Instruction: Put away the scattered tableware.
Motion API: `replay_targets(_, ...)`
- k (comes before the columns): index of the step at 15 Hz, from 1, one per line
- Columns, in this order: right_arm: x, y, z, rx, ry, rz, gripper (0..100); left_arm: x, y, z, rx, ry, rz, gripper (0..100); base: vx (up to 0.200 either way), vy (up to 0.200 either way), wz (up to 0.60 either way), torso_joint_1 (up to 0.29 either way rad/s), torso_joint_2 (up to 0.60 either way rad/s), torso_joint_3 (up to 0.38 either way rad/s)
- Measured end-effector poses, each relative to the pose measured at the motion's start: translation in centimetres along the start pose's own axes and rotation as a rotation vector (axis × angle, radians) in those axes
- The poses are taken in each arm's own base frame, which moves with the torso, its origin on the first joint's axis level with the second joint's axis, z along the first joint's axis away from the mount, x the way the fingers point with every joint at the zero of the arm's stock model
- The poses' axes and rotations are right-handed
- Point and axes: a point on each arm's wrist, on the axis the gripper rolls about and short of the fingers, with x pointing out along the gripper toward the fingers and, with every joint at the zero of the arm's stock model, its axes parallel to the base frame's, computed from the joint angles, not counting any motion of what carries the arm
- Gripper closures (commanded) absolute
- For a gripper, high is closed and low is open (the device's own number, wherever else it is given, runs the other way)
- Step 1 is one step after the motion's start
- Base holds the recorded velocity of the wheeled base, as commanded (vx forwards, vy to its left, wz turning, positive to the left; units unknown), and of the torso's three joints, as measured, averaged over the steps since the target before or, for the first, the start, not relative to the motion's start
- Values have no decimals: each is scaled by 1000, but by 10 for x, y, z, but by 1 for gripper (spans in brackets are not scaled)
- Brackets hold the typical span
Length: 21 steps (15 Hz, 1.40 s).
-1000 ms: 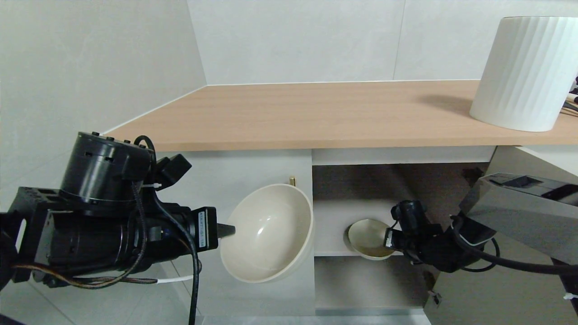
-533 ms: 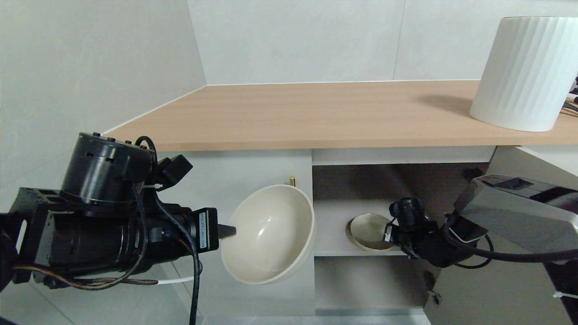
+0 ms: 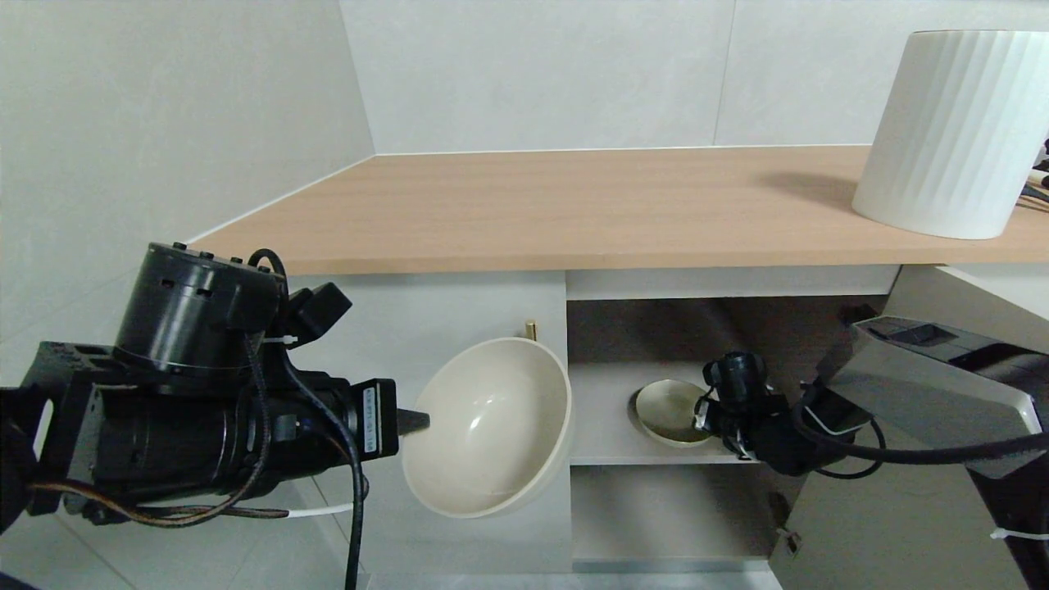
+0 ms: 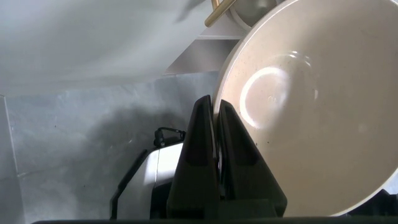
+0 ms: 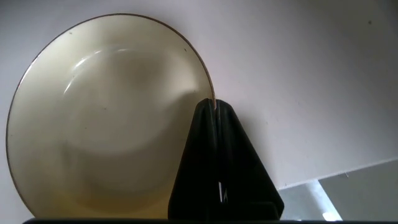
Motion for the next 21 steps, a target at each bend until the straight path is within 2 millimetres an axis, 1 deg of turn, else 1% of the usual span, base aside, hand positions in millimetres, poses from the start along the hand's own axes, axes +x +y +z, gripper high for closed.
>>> replay_targets(4,2,0,0,-5,3,-2,100,0,0,0,1,1,1,100,0,0,0,0,0,0)
replay_targets(5,2,0,0,-5,4,-2,0,0,0,0,1,2,0,100,0,0,0,0,0,0)
replay_targets(10,1,1,1,-6,4,-1,0,1,0,0,1,3,-1,100,0,0,0,0,0,0)
replay_targets(13,-10,1,3,-16,20,9,0,4,-5,-4,12,23,-11,100,0,0,0,0,0,0)
replay_targets(15,-25,6,4,-35,48,37,0,9,-8,-8,21,45,-13,100,0,0,0,0,0,0)
replay_targets(17,-48,13,8,-51,65,97,0,17,-12,-13,31,79,-13,100,0,0,0,0,0,0)
replay_targets(19,-74,20,9,-85,105,152,0,26,-17,-19,37,115,-17,100,0,0,0,0,0,0)
replay_targets(21,-109,27,16,-129,159,232,0,39,-26,-31,54,171,-13,100,0,0,0,0,0,0)
